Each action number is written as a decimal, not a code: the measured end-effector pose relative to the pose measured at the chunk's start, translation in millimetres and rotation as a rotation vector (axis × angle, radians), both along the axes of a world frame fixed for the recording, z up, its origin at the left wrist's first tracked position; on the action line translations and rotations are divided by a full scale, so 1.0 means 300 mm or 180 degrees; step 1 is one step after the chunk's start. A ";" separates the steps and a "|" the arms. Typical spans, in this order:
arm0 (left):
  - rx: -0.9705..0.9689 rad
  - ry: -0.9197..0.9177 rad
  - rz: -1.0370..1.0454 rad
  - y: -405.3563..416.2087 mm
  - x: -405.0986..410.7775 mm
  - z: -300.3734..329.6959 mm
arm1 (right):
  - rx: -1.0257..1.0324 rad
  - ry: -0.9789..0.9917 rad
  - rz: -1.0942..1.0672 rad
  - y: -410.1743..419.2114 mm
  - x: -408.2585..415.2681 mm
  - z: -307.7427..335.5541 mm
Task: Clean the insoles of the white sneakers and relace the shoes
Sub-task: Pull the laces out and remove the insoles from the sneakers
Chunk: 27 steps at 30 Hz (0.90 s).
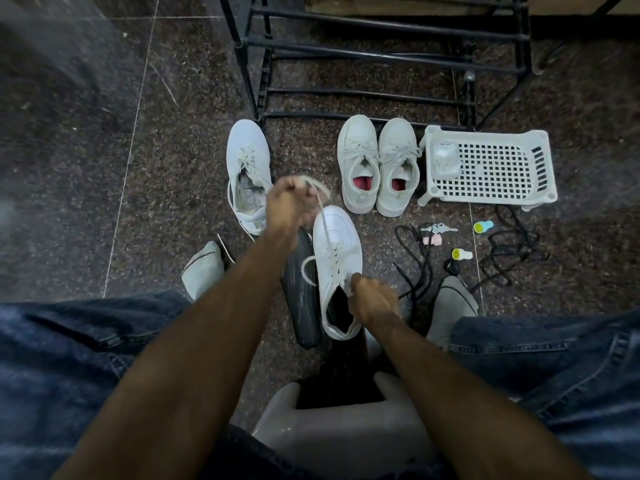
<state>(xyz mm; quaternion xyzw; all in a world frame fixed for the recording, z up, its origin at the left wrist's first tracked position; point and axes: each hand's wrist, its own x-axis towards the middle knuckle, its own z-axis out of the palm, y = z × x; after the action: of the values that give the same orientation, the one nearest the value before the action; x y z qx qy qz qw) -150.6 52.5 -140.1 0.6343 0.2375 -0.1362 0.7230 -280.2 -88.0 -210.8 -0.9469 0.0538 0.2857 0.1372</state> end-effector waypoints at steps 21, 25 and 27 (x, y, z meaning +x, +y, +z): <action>0.2152 0.0518 -0.2178 -0.002 -0.371 -0.316 | 0.1114 0.1171 -0.0184 -0.016 0.158 0.052; 0.2260 0.0322 -0.2398 -0.004 -0.336 -0.303 | 0.1459 0.1259 -0.0060 -0.050 0.253 0.180; 0.2092 0.0185 -0.2514 -0.004 -0.324 -0.294 | 0.2078 0.1020 -0.0600 -0.078 0.320 0.259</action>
<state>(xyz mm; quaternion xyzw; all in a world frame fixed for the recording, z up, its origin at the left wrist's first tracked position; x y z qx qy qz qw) -247.7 51.2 -228.2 0.8653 0.0301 -0.3346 0.3720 -184.3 -111.3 -133.0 -0.7875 0.0676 0.4185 0.4473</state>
